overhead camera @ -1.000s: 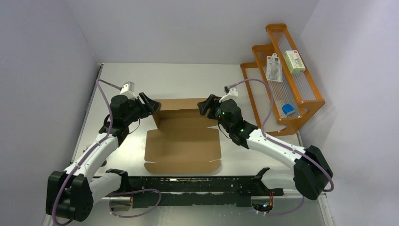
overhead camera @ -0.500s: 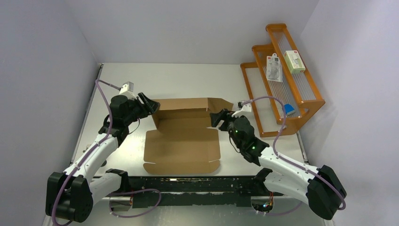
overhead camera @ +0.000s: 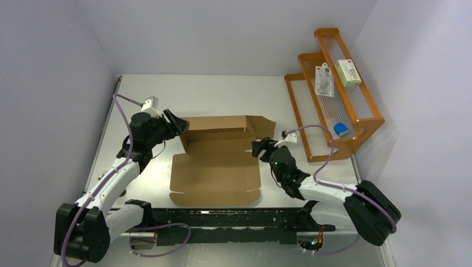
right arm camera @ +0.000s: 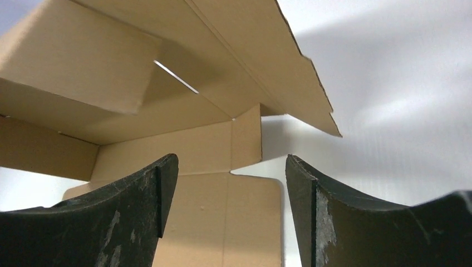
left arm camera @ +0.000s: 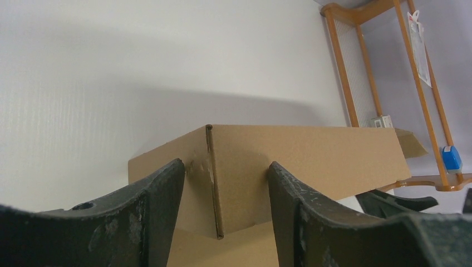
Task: Fold the paper box
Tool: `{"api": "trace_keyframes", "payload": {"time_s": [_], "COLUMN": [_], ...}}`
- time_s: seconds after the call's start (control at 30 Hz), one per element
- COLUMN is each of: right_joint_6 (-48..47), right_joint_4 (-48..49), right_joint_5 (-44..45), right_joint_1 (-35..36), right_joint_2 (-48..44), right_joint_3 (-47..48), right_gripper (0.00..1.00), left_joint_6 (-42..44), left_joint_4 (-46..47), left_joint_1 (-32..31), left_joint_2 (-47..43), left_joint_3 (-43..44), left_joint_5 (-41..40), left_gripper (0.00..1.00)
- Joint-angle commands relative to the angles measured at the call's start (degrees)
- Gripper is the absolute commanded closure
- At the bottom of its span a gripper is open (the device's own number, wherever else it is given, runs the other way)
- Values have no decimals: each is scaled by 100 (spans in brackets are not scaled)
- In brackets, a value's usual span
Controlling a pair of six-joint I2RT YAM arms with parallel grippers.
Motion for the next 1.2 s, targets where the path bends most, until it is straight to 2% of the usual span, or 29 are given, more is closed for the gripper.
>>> {"api": "trace_keyframes", "payload": {"time_s": [0.0,0.33,0.67,0.83,1.0,1.17], "right_joint_6": [492,793,468,134,-150,-517], "right_joint_4": [715,1383,2077,2351,2657,2687], "right_joint_5": [379,613,397,133,-256,-541], "right_joint_1": [-28,-27,-28,-32,-25,63], "right_joint_2": [651,2212,2957,3103,3160,3238], "right_joint_3": [91,378,559,630,605,775], "right_gripper": [26,30,42,55,78,81], "left_joint_6": [160,186,170,138,117,109], "left_joint_4": [-225,-236,-197,-141,-125,-126], "left_joint_1": [6,-3,-3,-3,-3,-3], "left_joint_2": [50,15,26,60,25,8], "left_joint_3": [4,-1,-18,-21,-37,-38], "left_joint_5": [-66,-91,-20,43,35,43], "left_gripper": [39,39,39,39,39,39]}}
